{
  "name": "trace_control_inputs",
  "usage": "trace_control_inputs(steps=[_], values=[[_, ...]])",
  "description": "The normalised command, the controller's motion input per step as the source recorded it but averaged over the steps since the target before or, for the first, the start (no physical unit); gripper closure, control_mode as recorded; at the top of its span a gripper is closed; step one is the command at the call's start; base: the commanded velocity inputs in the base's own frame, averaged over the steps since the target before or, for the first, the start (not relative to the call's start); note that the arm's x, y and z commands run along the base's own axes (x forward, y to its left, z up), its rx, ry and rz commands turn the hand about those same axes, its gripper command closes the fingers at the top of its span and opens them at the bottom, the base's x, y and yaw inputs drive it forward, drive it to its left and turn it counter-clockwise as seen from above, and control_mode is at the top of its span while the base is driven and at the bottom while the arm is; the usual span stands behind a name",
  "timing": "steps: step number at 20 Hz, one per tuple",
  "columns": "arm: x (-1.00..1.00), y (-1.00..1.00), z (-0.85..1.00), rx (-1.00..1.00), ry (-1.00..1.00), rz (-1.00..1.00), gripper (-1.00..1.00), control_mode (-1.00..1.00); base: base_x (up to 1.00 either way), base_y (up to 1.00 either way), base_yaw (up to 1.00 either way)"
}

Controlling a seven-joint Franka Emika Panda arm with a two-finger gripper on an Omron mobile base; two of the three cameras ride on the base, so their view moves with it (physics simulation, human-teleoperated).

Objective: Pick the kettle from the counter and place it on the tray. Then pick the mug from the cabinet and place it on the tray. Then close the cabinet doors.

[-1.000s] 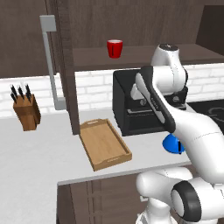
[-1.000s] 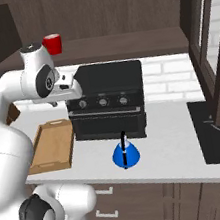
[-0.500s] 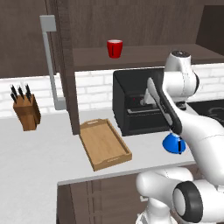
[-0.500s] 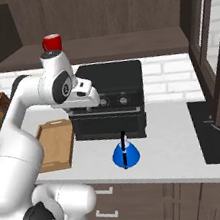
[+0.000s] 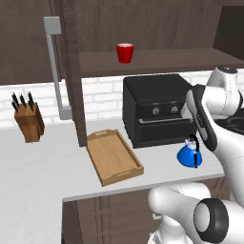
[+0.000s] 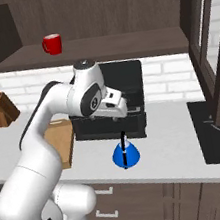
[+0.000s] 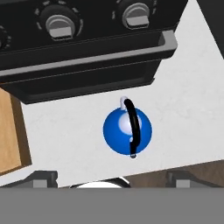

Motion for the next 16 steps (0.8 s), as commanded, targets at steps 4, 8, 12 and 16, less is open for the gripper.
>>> trace_control_inputs(steps=[4,8,12,16], values=[[0.00,0.00,-0.14,-0.01,0.00,0.00,-1.00,-1.00,0.00,0.00,0.00],[0.00,0.00,-0.49,0.03,0.00,0.00,-1.00,-1.00,0.00,0.00,0.00],[0.00,-0.16,-0.53,0.08,0.00,0.00,-1.00,-1.00,0.00,0.00,0.00],[0.04,-0.21,-0.47,0.07,0.02,0.00,-1.00,-1.00,0.00,0.00,0.00]])
